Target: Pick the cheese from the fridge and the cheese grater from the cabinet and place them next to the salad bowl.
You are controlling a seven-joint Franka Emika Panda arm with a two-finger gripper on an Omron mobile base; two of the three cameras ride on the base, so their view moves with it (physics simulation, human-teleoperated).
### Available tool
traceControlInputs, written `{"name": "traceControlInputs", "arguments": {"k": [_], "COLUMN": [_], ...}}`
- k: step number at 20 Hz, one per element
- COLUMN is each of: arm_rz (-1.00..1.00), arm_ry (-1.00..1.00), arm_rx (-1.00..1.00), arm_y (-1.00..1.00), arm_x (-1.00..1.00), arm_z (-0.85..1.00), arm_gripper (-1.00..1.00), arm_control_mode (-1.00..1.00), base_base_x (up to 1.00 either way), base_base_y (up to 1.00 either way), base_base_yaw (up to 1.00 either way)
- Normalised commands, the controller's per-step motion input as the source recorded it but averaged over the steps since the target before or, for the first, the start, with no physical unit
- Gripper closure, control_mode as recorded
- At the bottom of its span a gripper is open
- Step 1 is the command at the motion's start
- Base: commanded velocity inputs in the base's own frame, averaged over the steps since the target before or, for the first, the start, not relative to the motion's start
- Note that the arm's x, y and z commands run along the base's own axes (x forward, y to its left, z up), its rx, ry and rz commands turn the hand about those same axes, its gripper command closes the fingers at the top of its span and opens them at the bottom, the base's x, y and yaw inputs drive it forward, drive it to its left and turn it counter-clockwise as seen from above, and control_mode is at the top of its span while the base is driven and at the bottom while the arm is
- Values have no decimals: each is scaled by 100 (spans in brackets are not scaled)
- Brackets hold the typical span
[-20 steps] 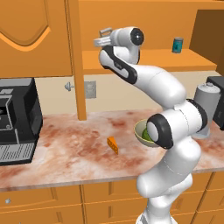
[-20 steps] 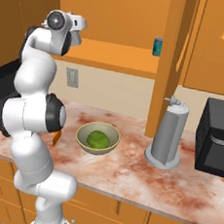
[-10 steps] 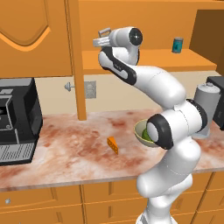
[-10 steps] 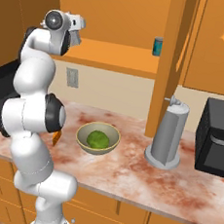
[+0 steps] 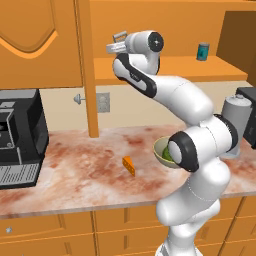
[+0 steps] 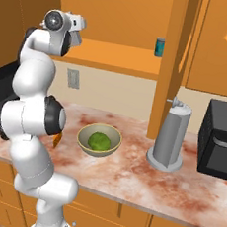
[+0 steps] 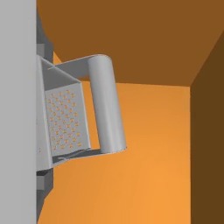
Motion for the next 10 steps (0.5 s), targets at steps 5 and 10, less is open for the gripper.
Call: {"name": "traceControlInputs", "arguments": {"k": [5, 10], "arm_rz": [0, 0], "arm_ry": [-3, -2], "arm_rx": [0, 0], "arm_y": [0, 0], "arm_x": [-35, -61], "arm_z": [0, 0], "arm_gripper": [100, 100], "arm_control_mode": [-100, -100], "base_base_x": [0, 0], "base_base_y": [0, 0], "base_base_yaw": [0, 0]}}
